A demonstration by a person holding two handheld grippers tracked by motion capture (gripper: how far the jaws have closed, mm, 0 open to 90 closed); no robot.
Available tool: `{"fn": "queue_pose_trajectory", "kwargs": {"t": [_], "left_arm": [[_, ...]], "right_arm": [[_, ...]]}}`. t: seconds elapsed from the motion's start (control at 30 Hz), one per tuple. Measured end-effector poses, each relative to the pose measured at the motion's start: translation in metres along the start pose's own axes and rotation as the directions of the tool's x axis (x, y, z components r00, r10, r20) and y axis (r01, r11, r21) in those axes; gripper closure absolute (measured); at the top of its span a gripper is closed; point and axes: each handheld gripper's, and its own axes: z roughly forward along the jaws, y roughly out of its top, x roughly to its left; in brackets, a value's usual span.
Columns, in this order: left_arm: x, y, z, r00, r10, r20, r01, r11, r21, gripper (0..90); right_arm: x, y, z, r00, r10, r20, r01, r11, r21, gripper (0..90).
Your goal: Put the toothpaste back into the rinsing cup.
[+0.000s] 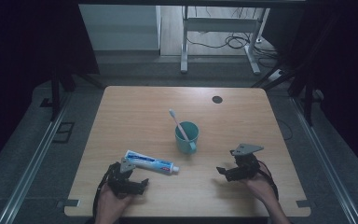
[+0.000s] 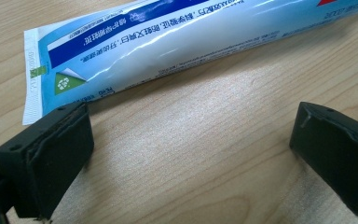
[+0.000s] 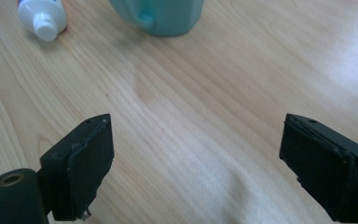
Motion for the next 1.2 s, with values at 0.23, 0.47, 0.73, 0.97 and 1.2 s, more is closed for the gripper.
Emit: {"fn": "queue_pose_trajectory", "kwargs": {"t": [0.23, 0.47, 0.73, 0.97, 1.2], "left_arm": [[0.0, 0.0, 0.0, 1.0, 0.0, 0.001, 0.0, 1.0, 0.0, 0.0], [0.0, 0.0, 0.0, 1.0, 0.0, 0.0, 0.0, 1.0, 0.0, 0.0], [0.0, 0.0, 0.0, 1.0, -0.001, 0.0, 0.001, 1.0, 0.0, 0.0], [0.0, 0.0, -0.001, 0.9999, 0.009, 0.011, -0.008, 0.9999, -0.015, 3.6], [-0.003, 0.002, -0.005, 0.9991, 0.032, 0.028, -0.032, 0.9994, -0.012, 20.2]], "right_arm": [[0.0, -0.016, 0.002, 0.9997, 0.022, -0.005, -0.022, 1.0, 0.009, 10.4], [0.001, -0.027, 0.004, 0.9997, 0.022, -0.004, -0.022, 1.0, 0.02, 11.3], [0.003, -0.039, 0.01, 0.9998, 0.021, -0.002, -0.021, 0.999, 0.037, 11.0], [0.003, -0.041, 0.009, 0.9997, 0.024, 0.007, -0.024, 0.999, 0.021, 12.0], [0.004, -0.042, 0.008, 0.9995, 0.028, 0.013, -0.028, 0.999, 0.02, 12.5]]}}
